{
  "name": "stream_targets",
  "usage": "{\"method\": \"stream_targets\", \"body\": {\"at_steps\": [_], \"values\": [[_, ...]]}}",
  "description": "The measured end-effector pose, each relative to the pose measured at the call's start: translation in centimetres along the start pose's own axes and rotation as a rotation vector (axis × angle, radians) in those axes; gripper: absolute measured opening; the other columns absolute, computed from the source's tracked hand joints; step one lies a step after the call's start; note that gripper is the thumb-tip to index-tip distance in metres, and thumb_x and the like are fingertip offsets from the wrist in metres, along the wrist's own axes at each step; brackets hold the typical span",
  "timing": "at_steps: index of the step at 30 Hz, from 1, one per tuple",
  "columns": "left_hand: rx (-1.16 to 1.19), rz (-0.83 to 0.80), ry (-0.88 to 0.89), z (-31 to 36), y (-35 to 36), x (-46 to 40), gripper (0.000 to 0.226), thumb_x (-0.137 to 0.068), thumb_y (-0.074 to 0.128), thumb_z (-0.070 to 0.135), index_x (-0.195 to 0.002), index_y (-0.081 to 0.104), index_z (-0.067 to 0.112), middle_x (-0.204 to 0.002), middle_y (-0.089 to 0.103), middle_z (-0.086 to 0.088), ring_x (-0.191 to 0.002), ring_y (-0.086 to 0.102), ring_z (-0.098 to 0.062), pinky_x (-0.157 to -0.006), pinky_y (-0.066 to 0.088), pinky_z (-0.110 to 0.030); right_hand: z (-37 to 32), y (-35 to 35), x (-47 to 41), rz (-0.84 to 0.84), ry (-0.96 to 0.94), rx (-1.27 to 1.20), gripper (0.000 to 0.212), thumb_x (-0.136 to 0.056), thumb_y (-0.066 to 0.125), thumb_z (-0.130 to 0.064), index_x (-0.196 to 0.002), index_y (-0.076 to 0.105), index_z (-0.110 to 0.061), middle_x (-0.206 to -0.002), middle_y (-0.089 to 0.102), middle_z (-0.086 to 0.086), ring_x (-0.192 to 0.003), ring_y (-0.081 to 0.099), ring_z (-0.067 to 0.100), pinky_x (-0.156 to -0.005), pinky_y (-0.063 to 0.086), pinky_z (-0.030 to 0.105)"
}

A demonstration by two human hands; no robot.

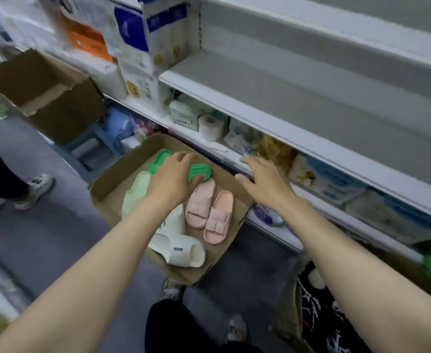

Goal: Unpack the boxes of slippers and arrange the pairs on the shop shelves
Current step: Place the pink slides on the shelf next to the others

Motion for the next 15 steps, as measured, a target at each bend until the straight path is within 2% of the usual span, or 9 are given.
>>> {"method": "stream_targets", "body": {"at_steps": [3,5,8,10,12,14,15], "values": [[0.057,-0.151,-0.035,-5.5,5.4,-1.3,0.061,-0.089,0.07,0.039,-0.138,0.054,0.007,-0.13,0.058,-0.023,-0.12,0.055,-0.041,-0.098,0.045,-0.046,1.8,7.7,-2.2,-0.168,0.148,-0.083,0.056,-0.1,0.055,-0.04,-0.149,0.045,-0.015,-0.151,0.047,0.009,-0.138,0.043,0.027,-0.108,0.036,0.033],[0.078,-0.258,-0.07,-9.1,9.1,-2.1,0.062,-0.088,0.071,0.041,-0.137,0.054,0.006,-0.127,0.06,-0.024,-0.115,0.057,-0.041,-0.095,0.046,-0.045,2.8,12.6,-3.4,-0.235,0.265,-0.166,0.053,-0.099,0.058,-0.037,-0.146,0.049,-0.014,-0.147,0.052,0.009,-0.135,0.048,0.028,-0.1,0.038,0.029],[0.141,-0.418,-0.15,-13.4,14.2,-3.6,0.068,-0.09,0.067,0.045,-0.144,0.047,0.009,-0.139,0.054,-0.021,-0.123,0.052,-0.038,-0.1,0.039,-0.04,4.0,19.6,-4.9,-0.321,0.485,-0.291,0.054,-0.099,0.06,-0.034,-0.145,0.048,-0.01,-0.142,0.054,0.009,-0.129,0.053,0.03,-0.089,0.037,0.025],[0.161,-0.509,-0.172,-15.8,17.3,-4.8,0.07,-0.092,0.063,0.045,-0.148,0.042,0.009,-0.144,0.05,-0.022,-0.128,0.05,-0.038,-0.101,0.037,-0.038,4.8,23.6,-6.0,-0.336,0.638,-0.382,0.056,-0.098,0.062,-0.035,-0.145,0.047,-0.009,-0.139,0.056,0.011,-0.125,0.054,0.03,-0.094,0.04,0.029],[0.148,-0.583,-0.179,-17.8,19.9,-6.0,0.071,-0.094,0.06,0.048,-0.149,0.039,0.009,-0.142,0.051,-0.022,-0.121,0.055,-0.039,-0.094,0.039,-0.037,5.7,27.3,-7.2,-0.299,0.78,-0.485,0.056,-0.096,0.065,-0.034,-0.143,0.047,-0.008,-0.13,0.057,0.008,-0.122,0.055,0.029,-0.096,0.042,0.032],[0.139,-0.633,-0.181,-19.7,22.5,-7.1,0.072,-0.094,0.058,0.052,-0.149,0.04,0.01,-0.138,0.054,-0.022,-0.113,0.059,-0.04,-0.088,0.043,-0.037,6.8,30.3,-8.1,-0.255,0.881,-0.529,0.053,-0.094,0.069,-0.034,-0.138,0.049,-0.011,-0.118,0.055,0.003,-0.11,0.057,0.025,-0.092,0.045,0.034],[0.145,-0.652,-0.185,-20.4,23.7,-7.6,0.073,-0.093,0.058,0.053,-0.149,0.04,0.01,-0.137,0.055,-0.022,-0.113,0.059,-0.04,-0.088,0.044,-0.038,7.6,31.5,-8.5,-0.233,0.926,-0.538,0.053,-0.092,0.07,-0.035,-0.137,0.05,-0.013,-0.12,0.057,0.002,-0.108,0.057,0.024,-0.09,0.047,0.034]]}}
Point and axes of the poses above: each hand's wrist, its own x-axis away from the middle knuckle, its own y-axis out of the palm, z = x × y, the point moved 4 cm from there along -x, towards the middle knuckle
